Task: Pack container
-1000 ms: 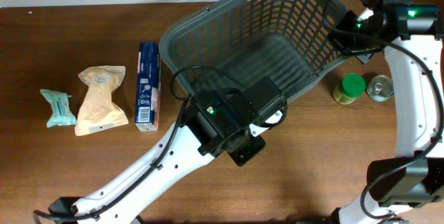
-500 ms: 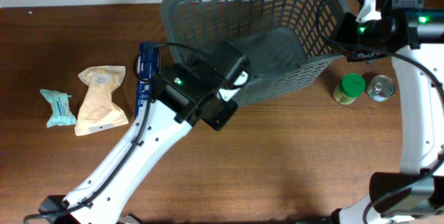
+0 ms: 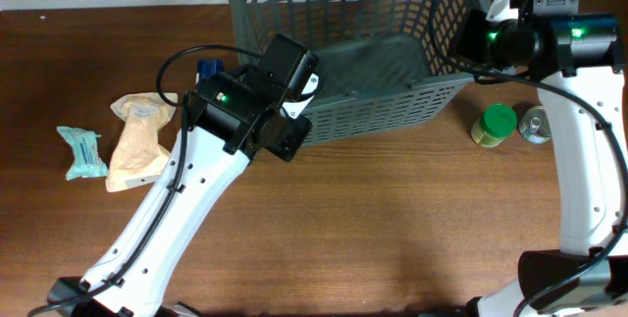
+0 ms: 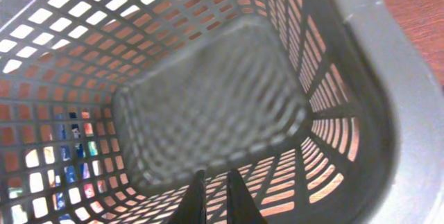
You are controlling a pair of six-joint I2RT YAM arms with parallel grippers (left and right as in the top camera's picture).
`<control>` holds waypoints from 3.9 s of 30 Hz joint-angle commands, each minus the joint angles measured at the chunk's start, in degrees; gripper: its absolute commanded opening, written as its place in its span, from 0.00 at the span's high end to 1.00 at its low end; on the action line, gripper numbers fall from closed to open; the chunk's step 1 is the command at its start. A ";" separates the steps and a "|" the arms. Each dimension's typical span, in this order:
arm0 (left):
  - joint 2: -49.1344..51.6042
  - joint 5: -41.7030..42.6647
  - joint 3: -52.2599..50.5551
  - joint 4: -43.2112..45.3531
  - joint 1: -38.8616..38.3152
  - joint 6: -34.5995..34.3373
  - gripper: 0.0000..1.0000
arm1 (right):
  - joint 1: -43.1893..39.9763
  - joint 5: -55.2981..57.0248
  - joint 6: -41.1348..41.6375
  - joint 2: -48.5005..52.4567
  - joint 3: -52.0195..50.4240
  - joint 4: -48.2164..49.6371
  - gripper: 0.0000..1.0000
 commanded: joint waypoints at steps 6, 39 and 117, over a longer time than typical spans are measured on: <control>0.46 -0.85 -0.42 3.10 0.24 1.11 0.98 | 0.26 7.58 -0.63 2.49 0.66 -5.44 0.96; -16.76 -11.93 3.10 1.38 14.49 -0.22 0.69 | -14.95 11.89 -3.41 1.90 15.21 -9.18 0.96; 38.47 10.45 3.04 5.55 31.76 4.11 0.02 | -35.82 19.82 -6.38 5.77 25.83 -13.14 0.01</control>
